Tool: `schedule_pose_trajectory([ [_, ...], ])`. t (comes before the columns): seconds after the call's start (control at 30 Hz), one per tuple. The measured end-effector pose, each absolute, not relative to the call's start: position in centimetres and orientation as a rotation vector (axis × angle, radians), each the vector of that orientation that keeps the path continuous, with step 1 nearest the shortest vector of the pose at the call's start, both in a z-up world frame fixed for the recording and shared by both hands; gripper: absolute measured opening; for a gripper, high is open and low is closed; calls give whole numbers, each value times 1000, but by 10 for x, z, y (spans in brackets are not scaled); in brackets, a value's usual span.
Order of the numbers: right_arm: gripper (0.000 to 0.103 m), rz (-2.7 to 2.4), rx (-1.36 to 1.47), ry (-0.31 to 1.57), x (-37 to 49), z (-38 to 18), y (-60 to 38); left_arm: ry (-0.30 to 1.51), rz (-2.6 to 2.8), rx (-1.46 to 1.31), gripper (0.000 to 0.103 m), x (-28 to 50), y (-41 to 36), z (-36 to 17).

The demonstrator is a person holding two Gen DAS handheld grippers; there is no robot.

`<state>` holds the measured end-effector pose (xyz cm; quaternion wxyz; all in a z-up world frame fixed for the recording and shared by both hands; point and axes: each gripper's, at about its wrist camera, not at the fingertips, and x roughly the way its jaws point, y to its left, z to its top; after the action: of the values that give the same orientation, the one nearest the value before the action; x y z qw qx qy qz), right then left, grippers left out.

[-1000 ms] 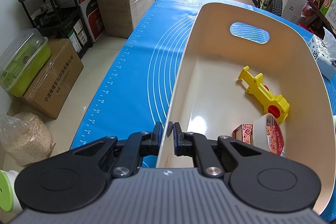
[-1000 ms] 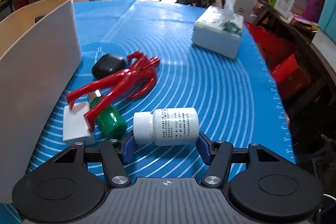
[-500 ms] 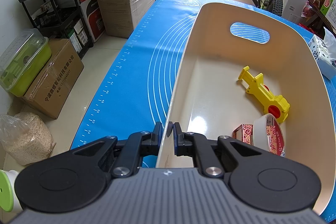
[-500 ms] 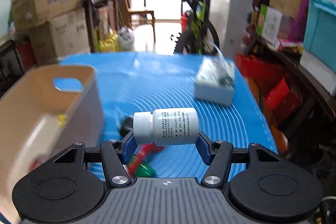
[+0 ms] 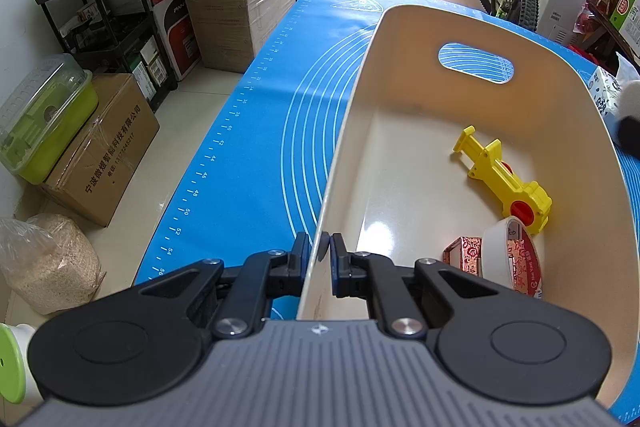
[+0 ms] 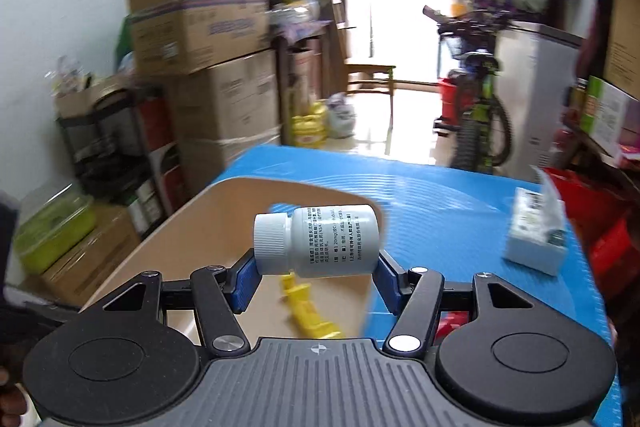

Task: Organize rigid objects
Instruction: 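Lower the pill bottle into the basket and open the right gripper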

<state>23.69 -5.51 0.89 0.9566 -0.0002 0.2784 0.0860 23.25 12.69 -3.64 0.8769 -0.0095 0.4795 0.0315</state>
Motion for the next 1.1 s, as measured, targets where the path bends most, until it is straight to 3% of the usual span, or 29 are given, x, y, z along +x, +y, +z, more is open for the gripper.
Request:
schedule_pose_trajectory([
  [0.73, 64, 311, -156, 841, 235, -38, 8, 1000, 67, -19, 13, 232, 127, -36],
  [1.1, 81, 339, -106, 777, 227, -23, -3, 1000, 69, -17, 13, 233, 127, -37],
])
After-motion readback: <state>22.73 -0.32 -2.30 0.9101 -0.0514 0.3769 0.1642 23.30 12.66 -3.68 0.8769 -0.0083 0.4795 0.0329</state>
